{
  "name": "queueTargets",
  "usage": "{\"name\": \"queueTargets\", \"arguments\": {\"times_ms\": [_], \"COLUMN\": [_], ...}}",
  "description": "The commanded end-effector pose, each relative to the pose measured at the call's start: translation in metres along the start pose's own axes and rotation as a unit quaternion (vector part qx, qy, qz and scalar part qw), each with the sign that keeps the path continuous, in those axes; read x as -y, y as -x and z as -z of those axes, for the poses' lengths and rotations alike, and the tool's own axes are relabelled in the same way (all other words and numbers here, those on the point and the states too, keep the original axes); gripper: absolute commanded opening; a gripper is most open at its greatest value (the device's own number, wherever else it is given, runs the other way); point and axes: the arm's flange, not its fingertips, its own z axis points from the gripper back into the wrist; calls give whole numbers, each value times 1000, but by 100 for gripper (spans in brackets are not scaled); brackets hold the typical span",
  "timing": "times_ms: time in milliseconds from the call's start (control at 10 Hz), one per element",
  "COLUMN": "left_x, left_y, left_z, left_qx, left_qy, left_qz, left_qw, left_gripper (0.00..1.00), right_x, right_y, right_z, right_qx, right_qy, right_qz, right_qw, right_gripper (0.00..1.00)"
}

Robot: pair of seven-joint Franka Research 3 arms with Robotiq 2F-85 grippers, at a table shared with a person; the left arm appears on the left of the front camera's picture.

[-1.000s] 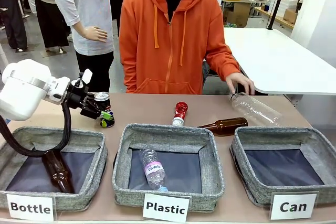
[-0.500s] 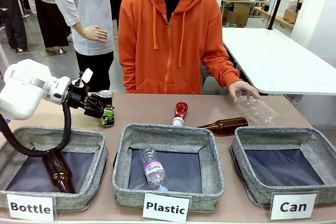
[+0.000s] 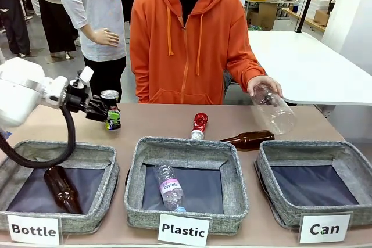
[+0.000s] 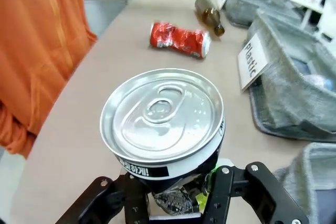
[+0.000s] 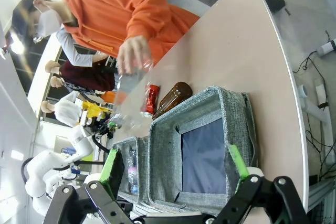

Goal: Sort the can waste into the basket.
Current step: Pick up the can waste from the table and place it in the right Fabric basket.

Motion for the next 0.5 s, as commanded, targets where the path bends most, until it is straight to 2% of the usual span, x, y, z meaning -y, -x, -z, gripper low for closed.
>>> {"name": "queueTargets", "arguments": {"times_ms": [0,200,400], "left_x": [49,108,165], "left_y": [-24,-29,-26], "left_z": [-43,-70,-92], "left_qx": [25,26,9], "left_qy": [58,76,87], "left_qz": [10,28,75], "left_qw": [998,996,993], "left_gripper": [0,0,0], "right_x": [2,2,2], "right_y": [-3,-3,-3], "right_z": [1,1,1], "right_qx": [12,12,12], "right_qy": [-11,-11,-11], "right_qz": [-12,-12,-12], "right_qw": [1000,1000,1000], "right_gripper": [100,100,100]}}
